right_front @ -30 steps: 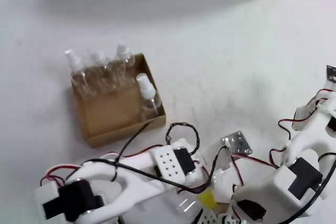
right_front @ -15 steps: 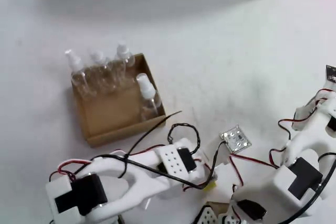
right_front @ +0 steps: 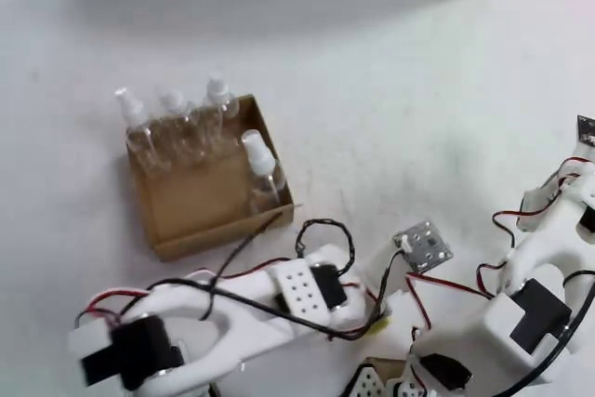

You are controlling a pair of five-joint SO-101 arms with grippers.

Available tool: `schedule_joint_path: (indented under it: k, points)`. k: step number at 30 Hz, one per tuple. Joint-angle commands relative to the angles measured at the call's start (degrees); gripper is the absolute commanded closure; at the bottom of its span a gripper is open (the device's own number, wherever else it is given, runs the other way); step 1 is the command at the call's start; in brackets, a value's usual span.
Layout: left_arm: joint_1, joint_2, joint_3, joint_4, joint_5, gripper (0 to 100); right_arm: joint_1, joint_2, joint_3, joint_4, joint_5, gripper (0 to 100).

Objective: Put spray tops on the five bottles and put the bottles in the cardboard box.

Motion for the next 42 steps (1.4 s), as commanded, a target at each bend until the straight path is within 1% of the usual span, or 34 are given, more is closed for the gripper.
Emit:
schedule_joint_path:
  k: [1,6,10,14,17,19,23,26,29,30,32,37,39,42]
  points:
    - [0.4,-11.56,-0.7,4.13,0.62,98,0.66,-1.1,-3.34,-0.84,0.62,98.0]
    - [-1.98,-20.0,-0.62,14.51,0.26,98,0.75,-0.66,-5.8,-0.4,0.35,98.0]
    - [-6.81,-26.42,-0.62,22.07,0.26,98,0.57,-0.75,-6.24,-0.4,0.26,98.0]
    - [-11.82,-34.42,-0.53,27.6,0.26,98,-0.13,-1.1,-6.15,-0.04,0.26,98.0]
    - [-14.81,-41.54,0.53,32.0,0.26,98,-1.89,-1.27,-6.42,3.91,0.26,98.0]
    - [-17.1,-47.16,1.58,35.16,0.26,98,-4.35,-1.98,-6.68,7.08,0.7,98.0]
    - [-24.66,-59.47,1.41,42.73,0.26,98,-9.36,-6.2,-7.03,13.58,0.88,98.0]
    - [-33.27,-68.44,1.32,47.03,0.26,98,-13.85,-11.21,-6.59,18.15,3.16,98.0]
    - [-43.56,-75.21,1.49,50.11,-0.18,98,-19.38,-16.4,-6.59,22.37,4.22,98.0]
    - [-47.16,-76.79,1.41,50.73,-1.49,98,-21.32,-17.89,-6.59,22.9,4.66,98.0]
    - [-54.81,-79.25,1.32,51.08,-3.6,98,-25.36,-20.44,-6.51,23.08,7.82,97.8]
    - [-75.38,-81.71,1.67,50.29,-4.04,98,-36.62,-25.45,-4.4,23.34,18.02,97.8]
    - [-83.82,-81.63,2.02,49.05,-4.04,98,-40.48,-28.88,-1.85,23.52,20.66,97.9]
    - [-94.73,-81.63,5.63,44.13,-3.87,98,-44.79,-37.32,5.19,23.43,23.91,97.9]
